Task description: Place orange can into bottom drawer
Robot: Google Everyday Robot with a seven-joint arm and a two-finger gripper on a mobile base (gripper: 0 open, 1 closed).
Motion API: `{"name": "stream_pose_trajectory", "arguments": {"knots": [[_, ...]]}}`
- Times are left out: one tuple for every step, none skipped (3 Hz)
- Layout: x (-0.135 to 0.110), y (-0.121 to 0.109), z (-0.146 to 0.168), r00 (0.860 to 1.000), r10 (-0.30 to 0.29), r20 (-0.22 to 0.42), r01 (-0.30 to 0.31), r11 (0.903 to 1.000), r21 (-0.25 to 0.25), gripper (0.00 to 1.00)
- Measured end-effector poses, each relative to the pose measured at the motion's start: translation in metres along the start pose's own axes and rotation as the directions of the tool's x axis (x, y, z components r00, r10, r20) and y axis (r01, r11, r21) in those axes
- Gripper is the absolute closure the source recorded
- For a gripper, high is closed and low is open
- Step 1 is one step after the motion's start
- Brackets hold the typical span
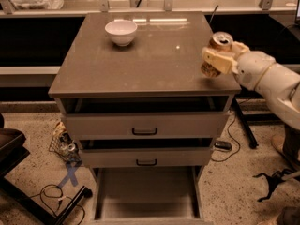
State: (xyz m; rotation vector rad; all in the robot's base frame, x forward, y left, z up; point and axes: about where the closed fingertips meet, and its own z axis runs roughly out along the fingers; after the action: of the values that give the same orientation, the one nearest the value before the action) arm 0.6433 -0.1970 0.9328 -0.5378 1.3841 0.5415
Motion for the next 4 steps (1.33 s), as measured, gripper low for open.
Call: {"name": "stream_pose_trajectory", "arguments": {"knots": [[0.025,0.019,-0.070,1.000,0.004,-0.026,-0.005,0.9989,-0.047,1.00],[0.052,0.039,-0.127,0.996,0.030,-0.085,-0.040,0.9919,-0.120,1.00],[0.084,0.056,-0.163,0.990,0.080,-0.117,-0.101,0.9768,-0.189,1.00],[0.084,0.057,-0.163,0.990,0.080,-0.117,-0.101,0.9767,-0.189,1.00]]}}
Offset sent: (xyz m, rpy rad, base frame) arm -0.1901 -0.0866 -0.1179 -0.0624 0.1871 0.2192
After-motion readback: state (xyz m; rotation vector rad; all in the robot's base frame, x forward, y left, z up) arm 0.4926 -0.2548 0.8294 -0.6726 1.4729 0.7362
